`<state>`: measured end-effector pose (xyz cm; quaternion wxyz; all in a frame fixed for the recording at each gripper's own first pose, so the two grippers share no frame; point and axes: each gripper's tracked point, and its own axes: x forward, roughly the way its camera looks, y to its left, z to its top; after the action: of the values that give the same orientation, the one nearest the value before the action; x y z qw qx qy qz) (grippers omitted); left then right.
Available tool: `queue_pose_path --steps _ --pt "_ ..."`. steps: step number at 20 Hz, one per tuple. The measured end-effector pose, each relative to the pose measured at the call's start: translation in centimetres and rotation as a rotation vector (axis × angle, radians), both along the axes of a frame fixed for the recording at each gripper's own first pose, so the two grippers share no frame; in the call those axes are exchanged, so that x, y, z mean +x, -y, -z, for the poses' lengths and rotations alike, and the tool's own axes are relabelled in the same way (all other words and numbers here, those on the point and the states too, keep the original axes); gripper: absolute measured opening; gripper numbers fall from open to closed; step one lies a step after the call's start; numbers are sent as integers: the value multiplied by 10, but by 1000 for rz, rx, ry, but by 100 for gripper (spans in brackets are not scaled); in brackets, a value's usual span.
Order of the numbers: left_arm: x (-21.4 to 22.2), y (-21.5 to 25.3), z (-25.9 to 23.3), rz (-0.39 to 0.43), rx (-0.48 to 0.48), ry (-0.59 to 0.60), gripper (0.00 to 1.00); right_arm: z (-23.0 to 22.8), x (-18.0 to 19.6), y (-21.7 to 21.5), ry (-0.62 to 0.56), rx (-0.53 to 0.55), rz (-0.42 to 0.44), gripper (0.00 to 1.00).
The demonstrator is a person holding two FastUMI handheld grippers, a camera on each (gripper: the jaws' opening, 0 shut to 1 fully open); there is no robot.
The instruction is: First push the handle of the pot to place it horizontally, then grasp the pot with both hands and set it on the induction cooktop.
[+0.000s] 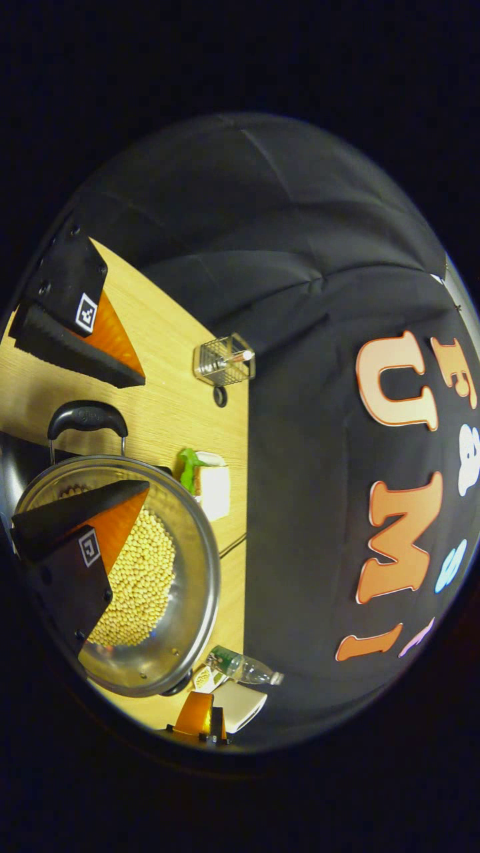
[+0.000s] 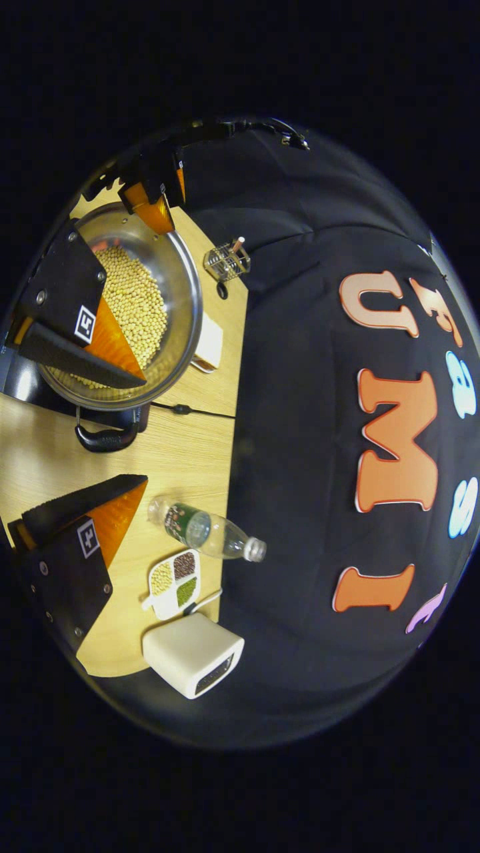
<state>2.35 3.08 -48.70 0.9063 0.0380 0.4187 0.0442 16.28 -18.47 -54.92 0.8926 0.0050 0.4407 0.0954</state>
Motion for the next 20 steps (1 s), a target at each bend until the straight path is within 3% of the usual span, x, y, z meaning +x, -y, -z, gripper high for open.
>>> queue_pose_path --steps 3,4,6,8,9,10,12,14,17,18,20 --pt "19 2 -30 5 -18 88 91 -51 15 29 149 -60 22 82" --pt "23 3 -39 8 -21 112 87 -67 17 38 191 -80 22 83" --pt "33 6 -66 12 -30 179 91 -99 24 53 269 -94 23 83" --pt "38 10 -111 15 -39 248 87 -133 30 65 336 -74 29 85" --pt "40 12 -136 19 -42 279 88 -153 31 71 373 -57 32 87" --pt "41 12 -162 23 -40 319 100 -171 32 79 403 -57 39 88" --pt "46 13 -213 27 -29 396 99 -209 30 100 467 -73 40 96" --pt "53 16 -263 29 -34 469 100 -249 28 115 531 -87 42 94" --pt "42 19 -313 29 -52 496 100 -308 18 138 612 -92 44 94" --pt "38 22 -325 30 -71 488 95 -323 15 146 627 -94 49 95" --pt "37 22 -356 21 -111 500 98 -353 9 159 657 -90 56 95"
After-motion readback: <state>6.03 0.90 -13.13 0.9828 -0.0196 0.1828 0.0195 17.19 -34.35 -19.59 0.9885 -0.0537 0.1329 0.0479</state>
